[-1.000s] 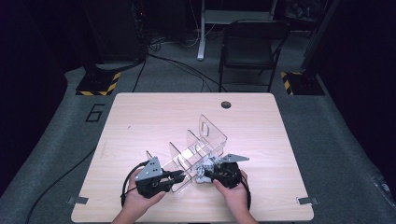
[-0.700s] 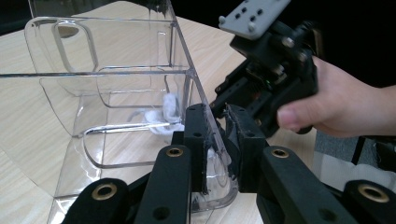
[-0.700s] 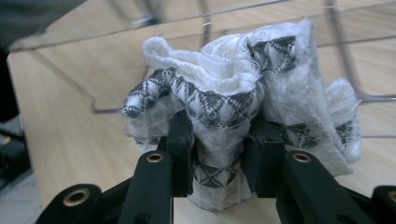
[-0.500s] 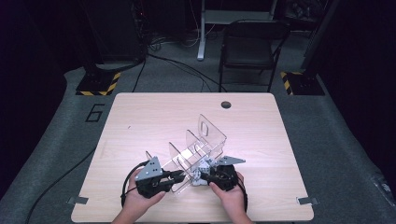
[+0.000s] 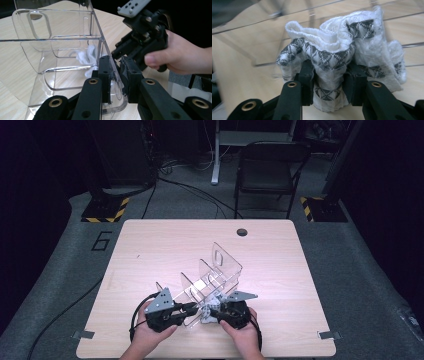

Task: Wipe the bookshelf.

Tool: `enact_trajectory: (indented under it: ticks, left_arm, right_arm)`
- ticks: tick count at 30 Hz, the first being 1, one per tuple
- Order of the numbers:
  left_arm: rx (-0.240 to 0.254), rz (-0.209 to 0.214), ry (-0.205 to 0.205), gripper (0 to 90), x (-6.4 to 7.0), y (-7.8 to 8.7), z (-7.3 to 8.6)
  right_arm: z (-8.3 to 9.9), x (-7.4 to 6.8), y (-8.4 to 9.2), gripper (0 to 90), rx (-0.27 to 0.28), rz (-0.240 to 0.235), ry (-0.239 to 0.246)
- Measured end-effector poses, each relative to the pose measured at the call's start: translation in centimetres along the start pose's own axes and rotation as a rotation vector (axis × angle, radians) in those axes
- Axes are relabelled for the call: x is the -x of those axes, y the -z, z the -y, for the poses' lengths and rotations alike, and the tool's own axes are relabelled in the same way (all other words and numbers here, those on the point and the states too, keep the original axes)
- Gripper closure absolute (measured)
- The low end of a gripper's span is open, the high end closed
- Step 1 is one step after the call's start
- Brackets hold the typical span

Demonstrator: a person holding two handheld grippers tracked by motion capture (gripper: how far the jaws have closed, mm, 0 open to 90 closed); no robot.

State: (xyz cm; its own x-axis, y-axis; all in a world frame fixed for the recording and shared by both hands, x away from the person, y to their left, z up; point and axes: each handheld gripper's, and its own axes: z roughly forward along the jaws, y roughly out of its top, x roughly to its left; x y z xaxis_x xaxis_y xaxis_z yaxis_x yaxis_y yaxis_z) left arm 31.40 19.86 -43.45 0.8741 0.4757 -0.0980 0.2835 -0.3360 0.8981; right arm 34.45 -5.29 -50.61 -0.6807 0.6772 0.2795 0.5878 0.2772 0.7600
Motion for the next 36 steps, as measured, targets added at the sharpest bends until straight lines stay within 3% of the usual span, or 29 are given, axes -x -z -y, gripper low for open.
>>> enact_trajectory:
  ticks: [3,6,8,10,13,15,18,20,24,26,27,31,33,36]
  left_arm:
    - [0.0,0.0,0.0,78.7,0.0,0.0,0.0]
    - [-0.001,-0.003,-0.008,78.7,0.0,0.0,0.0]
    - [0.0,-0.004,-0.007,78.8,0.0,0.0,0.0]
    - [-0.001,-0.004,-0.007,78.7,0.0,0.0,0.0]
    - [0.0,0.0,0.0,78.6,0.0,0.0,0.0]
    - [0.003,-0.001,0.002,78.6,0.0,0.0,0.0]
    - [0.0,-0.001,0.001,78.6,0.0,0.0,0.0]
    - [0.001,-0.001,0.002,78.6,0.0,0.0,0.0]
    - [0.0,-0.005,-0.006,78.7,0.0,0.0,0.0]
    - [0.001,-0.004,0.003,78.7,0.0,0.0,0.0]
    - [-0.001,-0.007,-0.002,78.6,0.0,0.0,0.0]
    - [-0.003,-0.008,-0.006,78.5,0.0,-0.1,0.0]
    - [0.001,-0.01,-0.002,78.5,0.0,-0.1,0.0]
    - [0.004,-0.006,-0.002,78.5,0.0,0.0,0.1]
  right_arm:
    - [0.4,-1.9,-0.6,63.8,-0.025,-0.066,0.06]
    - [0.2,-2.3,-0.7,65.9,-0.049,-0.069,0.112]
    - [0.0,-1.2,-0.5,66.0,-0.031,-0.078,0.057]
    - [-0.2,-0.2,-0.1,65.2,-0.011,-0.023,0.013]
    - [-0.1,0.1,0.0,63.3,0.014,-0.007,-0.03]
    - [0.0,-0.8,-0.2,63.3,0.008,-0.012,-0.009]
    - [0.2,-2.0,-0.6,63.7,-0.017,-0.07,0.058]
    - [0.0,-2.1,-0.6,65.2,-0.025,-0.065,0.093]
    - [-0.3,-0.6,-0.1,65.1,0.007,-0.017,0.02]
    - [-0.2,-0.4,-0.2,63.8,0.023,-0.02,-0.009]
    - [-0.1,-0.8,-0.2,63.6,0.021,-0.018,-0.007]
    - [0.3,-2.6,-0.8,63.9,-0.017,-0.105,0.049]
    - [0.2,-2.8,-0.8,65.2,-0.03,-0.096,0.08]
    - [-0.1,-1.5,-0.4,64.5,-0.012,-0.062,0.045]
